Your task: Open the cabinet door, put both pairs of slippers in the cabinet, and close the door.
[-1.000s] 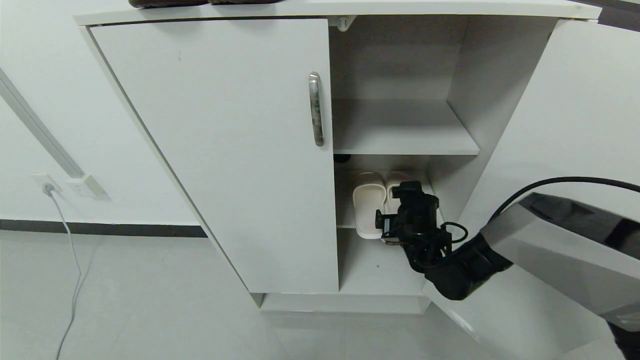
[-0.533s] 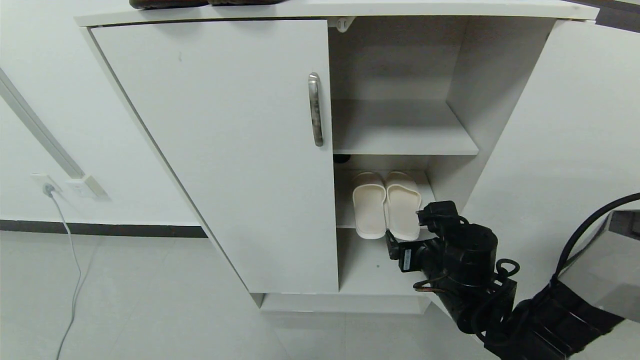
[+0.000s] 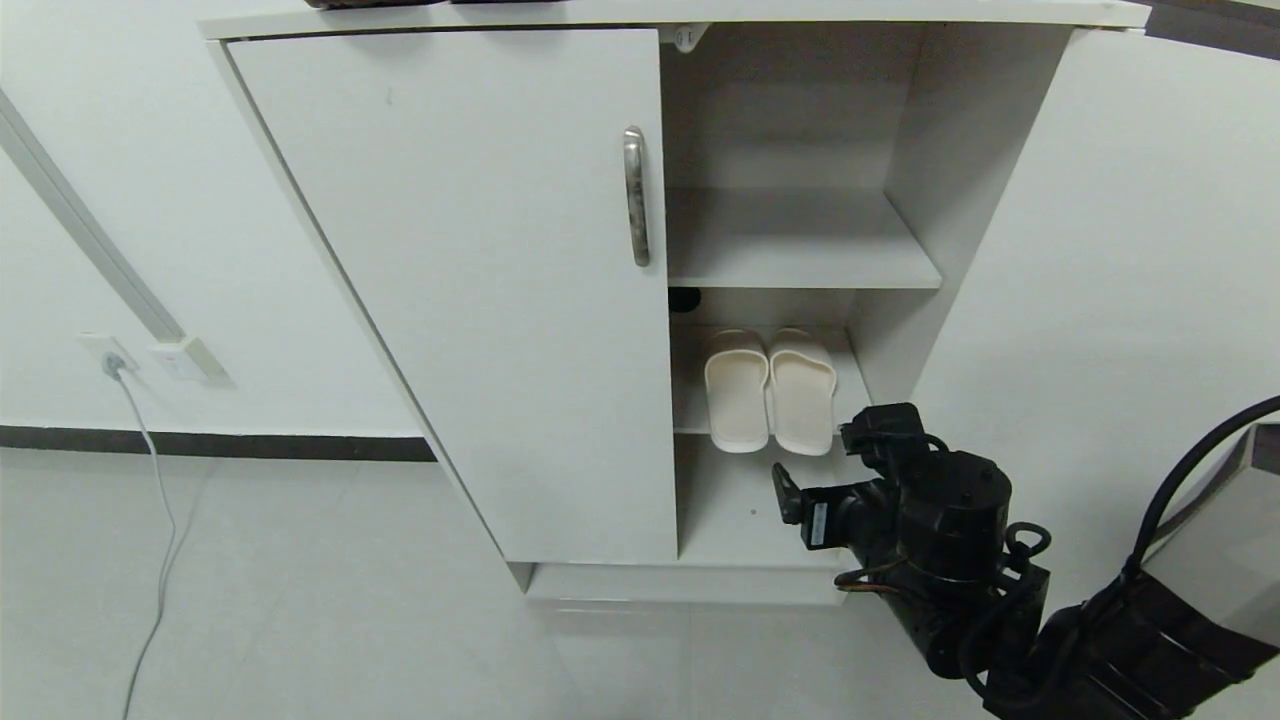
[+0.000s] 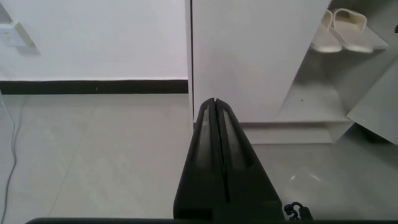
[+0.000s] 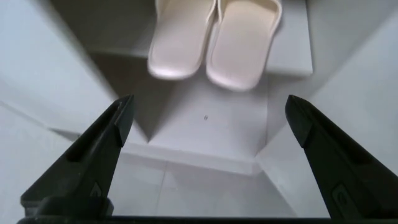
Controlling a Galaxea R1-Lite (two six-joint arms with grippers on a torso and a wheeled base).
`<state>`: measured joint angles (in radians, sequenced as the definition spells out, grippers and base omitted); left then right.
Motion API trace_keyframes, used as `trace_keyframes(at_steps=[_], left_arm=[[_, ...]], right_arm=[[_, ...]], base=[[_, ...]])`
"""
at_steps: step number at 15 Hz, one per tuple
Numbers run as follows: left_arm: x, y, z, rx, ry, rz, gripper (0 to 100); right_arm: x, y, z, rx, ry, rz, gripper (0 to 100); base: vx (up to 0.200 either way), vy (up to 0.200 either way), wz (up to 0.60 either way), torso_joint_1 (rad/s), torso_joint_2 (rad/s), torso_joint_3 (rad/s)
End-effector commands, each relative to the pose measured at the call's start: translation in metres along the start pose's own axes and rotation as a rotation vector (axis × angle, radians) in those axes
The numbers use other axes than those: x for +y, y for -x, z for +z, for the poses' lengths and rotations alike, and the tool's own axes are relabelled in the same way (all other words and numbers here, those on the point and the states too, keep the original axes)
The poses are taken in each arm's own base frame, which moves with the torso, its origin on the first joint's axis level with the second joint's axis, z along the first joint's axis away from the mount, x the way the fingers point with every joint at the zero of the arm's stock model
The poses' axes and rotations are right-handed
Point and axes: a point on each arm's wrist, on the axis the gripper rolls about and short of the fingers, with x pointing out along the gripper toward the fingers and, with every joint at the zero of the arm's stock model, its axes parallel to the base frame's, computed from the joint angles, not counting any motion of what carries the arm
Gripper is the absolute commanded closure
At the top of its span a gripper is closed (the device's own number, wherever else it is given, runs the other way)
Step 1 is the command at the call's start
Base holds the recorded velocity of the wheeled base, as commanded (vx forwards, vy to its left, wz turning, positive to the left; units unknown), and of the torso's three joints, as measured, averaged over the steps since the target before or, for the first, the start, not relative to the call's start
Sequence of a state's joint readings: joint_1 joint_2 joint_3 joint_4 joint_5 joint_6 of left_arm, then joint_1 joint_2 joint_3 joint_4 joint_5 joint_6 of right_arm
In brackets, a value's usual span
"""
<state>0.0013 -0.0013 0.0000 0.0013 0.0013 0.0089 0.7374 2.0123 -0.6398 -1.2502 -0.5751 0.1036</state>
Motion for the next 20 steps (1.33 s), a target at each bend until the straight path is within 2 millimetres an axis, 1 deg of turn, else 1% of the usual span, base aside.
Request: trace_keyframes(at_steps=[1, 3, 18, 20], left_arm=[[0.0000, -0.0001, 0.0000, 0.002, -0.002, 0.000, 100], [0.0000, 0.0000, 0.0004, 0.000, 0.000, 0.001, 100], [0.0000, -0.0002, 0.0000, 0.003, -0.008, 0.000, 100], [0.0000, -0.0001, 0.0000, 0.002, -0.008, -0.001, 100]], right_arm=[[0.0008, -0.0012, -0.0020, 0.004, 0.004, 0.000, 0], [0.0021, -0.0031, -0.0072, 0.017, 0.012, 0.000, 0], [0.0057, -0.0031, -0.0076, 0.013, 0.012, 0.008, 0], [0.0056, -0.0038, -0.0077, 0.013, 0.012, 0.008, 0]], base=[[-0.200, 0.000, 0.00, 0.002, 0.00, 0.007], [0.000, 0.000, 0.00, 0.000, 0.00, 0.000], [0.000, 0.000, 0.00, 0.000, 0.00, 0.000], [0.000, 0.000, 0.00, 0.002, 0.00, 0.132]])
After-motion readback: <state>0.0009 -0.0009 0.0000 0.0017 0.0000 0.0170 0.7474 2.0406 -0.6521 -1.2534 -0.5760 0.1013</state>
